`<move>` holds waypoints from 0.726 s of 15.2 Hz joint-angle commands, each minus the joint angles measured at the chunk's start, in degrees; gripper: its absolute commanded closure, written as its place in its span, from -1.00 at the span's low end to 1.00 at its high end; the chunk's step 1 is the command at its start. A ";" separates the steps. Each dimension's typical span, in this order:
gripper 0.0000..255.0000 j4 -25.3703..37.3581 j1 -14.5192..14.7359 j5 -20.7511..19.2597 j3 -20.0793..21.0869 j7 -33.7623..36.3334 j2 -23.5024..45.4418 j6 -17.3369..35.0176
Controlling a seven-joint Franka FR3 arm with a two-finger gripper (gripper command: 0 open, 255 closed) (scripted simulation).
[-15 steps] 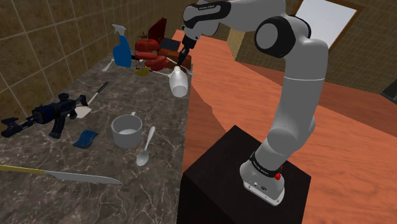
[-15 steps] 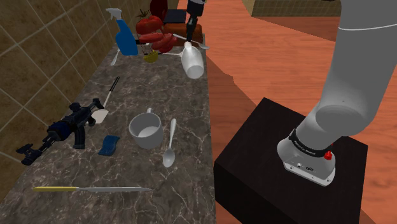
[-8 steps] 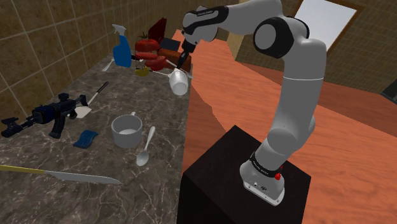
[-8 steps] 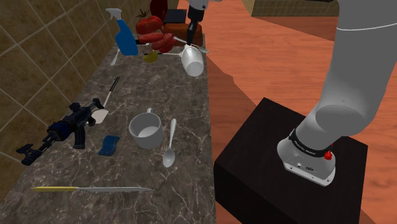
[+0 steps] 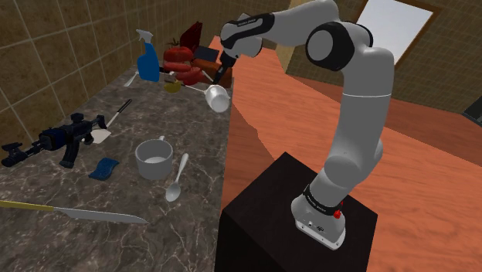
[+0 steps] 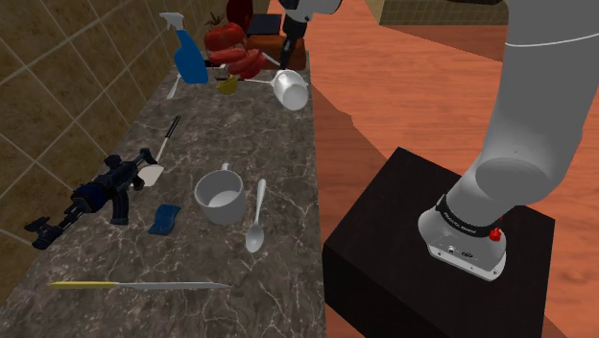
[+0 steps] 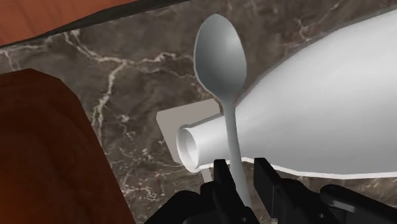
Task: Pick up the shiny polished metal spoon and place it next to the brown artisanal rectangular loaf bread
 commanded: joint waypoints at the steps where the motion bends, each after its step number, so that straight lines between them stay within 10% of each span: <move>1: 1.00 -0.60 -0.01 -0.05 0.53 0.03 2.94 -4.25; 10: 1.00 -1.09 -1.56 -0.78 2.42 0.21 3.63 -2.89; 11: -1.00 -1.23 -1.32 -0.86 2.45 0.46 3.59 -2.73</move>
